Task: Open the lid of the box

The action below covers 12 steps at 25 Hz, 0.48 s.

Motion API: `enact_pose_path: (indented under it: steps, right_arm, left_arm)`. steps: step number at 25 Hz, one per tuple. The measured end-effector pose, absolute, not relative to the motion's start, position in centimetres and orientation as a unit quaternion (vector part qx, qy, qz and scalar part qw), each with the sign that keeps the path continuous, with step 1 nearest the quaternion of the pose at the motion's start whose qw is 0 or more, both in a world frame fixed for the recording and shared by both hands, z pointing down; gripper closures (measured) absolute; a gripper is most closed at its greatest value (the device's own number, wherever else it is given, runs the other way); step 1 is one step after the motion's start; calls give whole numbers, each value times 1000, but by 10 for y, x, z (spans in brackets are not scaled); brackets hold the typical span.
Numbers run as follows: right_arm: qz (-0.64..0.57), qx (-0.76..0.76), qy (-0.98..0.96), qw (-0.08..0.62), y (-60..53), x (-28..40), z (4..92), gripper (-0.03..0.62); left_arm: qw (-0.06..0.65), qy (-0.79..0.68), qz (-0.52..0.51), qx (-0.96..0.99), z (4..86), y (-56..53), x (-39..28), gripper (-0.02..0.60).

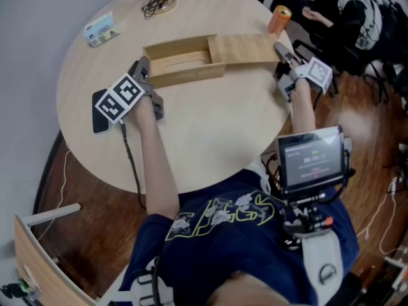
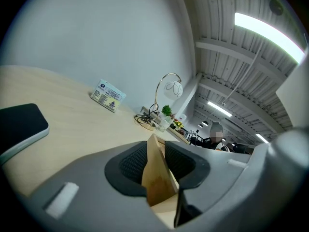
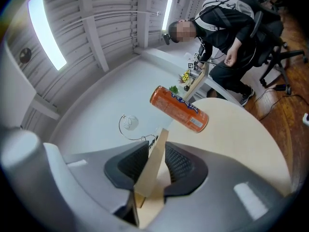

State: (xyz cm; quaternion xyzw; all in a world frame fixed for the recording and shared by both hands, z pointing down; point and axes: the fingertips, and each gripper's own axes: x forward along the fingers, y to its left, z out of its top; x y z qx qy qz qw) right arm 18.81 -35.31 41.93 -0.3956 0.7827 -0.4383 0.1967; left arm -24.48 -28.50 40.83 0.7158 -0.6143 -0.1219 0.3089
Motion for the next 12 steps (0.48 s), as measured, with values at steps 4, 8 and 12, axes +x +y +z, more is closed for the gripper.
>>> enact_pose_path:
  steps: [4,8,12]
  right_arm:
    - [-344,-409,831,152,-356,199,415,423]
    - [-249,-465,843,108,-347,214,398,314]
    - [-145,-511,843,90,-320,214,365,314]
  left_arm:
    - [286,-612,-163,719,404,-282,-250,483]
    - [221,-628,-204,718,388,-264,-263,485]
    - [69,-581,-168,794,338,-227,-242,488]
